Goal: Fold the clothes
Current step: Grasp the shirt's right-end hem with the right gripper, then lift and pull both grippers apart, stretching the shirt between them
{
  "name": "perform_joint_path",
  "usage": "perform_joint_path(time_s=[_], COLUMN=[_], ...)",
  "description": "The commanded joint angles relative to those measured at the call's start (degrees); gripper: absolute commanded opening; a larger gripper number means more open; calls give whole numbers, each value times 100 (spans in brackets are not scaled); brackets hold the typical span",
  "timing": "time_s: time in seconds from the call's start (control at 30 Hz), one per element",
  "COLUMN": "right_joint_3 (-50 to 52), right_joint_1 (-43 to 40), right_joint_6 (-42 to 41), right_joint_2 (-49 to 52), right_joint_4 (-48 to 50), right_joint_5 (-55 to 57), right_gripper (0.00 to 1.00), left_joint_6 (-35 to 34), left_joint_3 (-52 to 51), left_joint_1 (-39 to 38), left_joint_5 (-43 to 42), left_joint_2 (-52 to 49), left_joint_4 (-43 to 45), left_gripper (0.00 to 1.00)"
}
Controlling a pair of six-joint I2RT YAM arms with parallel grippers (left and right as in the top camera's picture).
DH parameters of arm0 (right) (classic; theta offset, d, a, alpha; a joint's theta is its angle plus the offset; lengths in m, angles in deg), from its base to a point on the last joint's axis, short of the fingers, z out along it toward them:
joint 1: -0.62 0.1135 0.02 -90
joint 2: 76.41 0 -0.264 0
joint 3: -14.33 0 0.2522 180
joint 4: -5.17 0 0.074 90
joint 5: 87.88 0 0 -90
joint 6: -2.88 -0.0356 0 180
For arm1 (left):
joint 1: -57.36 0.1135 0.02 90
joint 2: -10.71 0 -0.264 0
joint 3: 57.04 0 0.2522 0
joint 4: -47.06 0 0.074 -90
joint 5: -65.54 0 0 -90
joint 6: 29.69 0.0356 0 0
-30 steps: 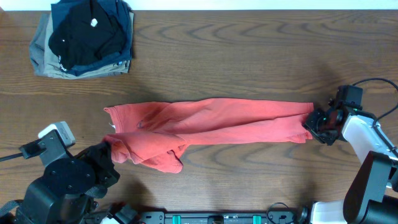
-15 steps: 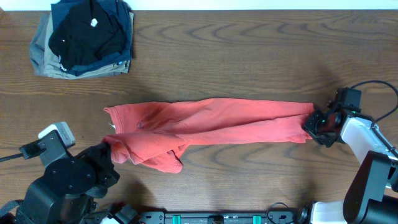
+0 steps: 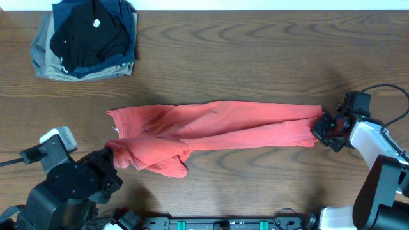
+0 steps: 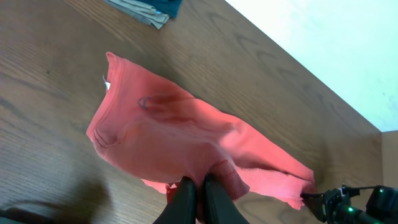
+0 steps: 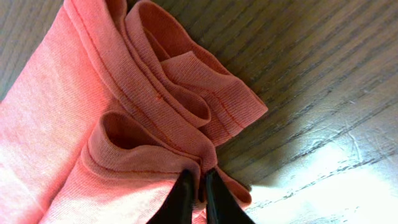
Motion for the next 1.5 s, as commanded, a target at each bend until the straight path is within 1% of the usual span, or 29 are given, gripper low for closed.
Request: perform_joint_path(time_s=[0.0,0.1,0.43,0.6,0.67,0.73,1.07,1.27,1.47], right_joint_3=[17,-11,-85,-334,-485,-562,-481,-286,-284], right_joint_1=[-17,-17,-17,-15,-15,-15,-4,7,96], right_joint_6=[-24,-20,24,109,177,201,210,127,127], right_joint_2=[46,46,46,46,46,46,48,48,48], right_joint_4=[9,-7,-83,-479,-693,-815,-809,-586,-555], right_joint_5=[39,39,66,245,275,302,297,275,269], right_gripper=[10,13,16,16,19,20,17,18,22], left_joint_6=[-50,-50,-50,-50,-52,-52,-52,-52,-52], left_joint_3=[85,85,85,87,85,85,85,85,85], left_joint_1=[-13,-13,-13,-13,-13,-13,-13,-13,-13], left_joint_5=[201,203,203,203,203,205,203,203,203], left_joint_2=[-11,-11,-11,-11,-11,-11,-11,-11,-11], left_joint_4=[-17,-15,-13,-13,-13,-7,-13,-11,-11], left_gripper=[6,6,6,6,6,6,6,6,6])
